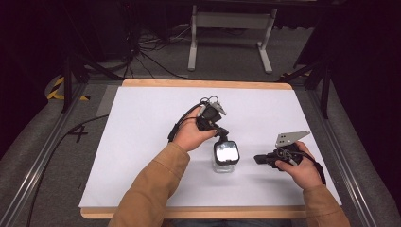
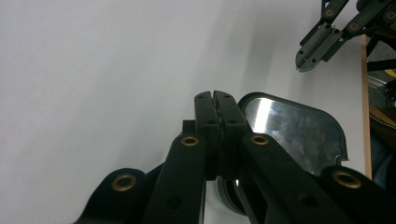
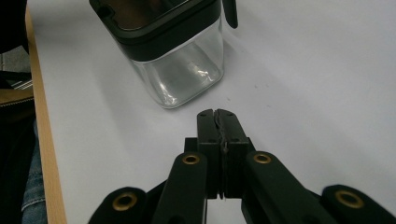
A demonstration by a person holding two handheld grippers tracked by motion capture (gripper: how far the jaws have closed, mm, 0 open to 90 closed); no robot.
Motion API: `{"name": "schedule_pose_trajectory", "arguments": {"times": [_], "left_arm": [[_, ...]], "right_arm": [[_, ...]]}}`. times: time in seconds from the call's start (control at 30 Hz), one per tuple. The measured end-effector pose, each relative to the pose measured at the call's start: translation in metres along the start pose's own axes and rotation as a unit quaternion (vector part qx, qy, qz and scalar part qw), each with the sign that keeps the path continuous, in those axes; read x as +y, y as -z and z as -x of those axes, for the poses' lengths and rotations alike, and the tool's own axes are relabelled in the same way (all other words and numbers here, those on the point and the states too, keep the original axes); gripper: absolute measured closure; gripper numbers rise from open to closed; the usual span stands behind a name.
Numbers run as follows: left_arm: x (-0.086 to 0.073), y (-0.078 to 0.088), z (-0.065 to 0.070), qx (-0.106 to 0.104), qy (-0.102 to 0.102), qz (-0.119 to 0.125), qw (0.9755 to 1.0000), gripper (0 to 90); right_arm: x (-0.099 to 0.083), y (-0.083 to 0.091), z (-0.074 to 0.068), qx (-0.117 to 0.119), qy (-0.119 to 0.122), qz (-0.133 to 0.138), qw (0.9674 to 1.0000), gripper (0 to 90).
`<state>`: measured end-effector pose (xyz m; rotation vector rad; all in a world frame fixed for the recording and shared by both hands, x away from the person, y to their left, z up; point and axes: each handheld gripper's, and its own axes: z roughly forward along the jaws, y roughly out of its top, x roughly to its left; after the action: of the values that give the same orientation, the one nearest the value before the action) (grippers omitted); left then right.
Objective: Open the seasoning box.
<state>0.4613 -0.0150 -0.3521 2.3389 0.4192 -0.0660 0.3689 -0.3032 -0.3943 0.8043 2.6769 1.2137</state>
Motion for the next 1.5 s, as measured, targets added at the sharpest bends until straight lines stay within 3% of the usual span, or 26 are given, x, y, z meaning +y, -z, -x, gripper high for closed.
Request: {"name": "schedule_pose_trajectory", "arguments": {"times": [0.33,0.53,1.5], "left_arm": [[0.000,0.000,-0.002,-0.005,0.003,-0.004,1.0000,90.0],[0.002,-0.001,0.000,0.006,-0.007,-0.007,0.9999,90.0],[-0.001,-0.001,-0.003,-0.006,0.011,0.002,0.9999,90.0]], "right_arm": [[0.003,-0.001,-0.004,0.003,0.008,0.001,1.0000,89.8],[0.004,-0.001,-0.006,0.008,0.011,0.002,0.9999,89.8],[0.025,-0.010,-0.033,0.041,0.055,0.047,0.9965,90.0]]}}
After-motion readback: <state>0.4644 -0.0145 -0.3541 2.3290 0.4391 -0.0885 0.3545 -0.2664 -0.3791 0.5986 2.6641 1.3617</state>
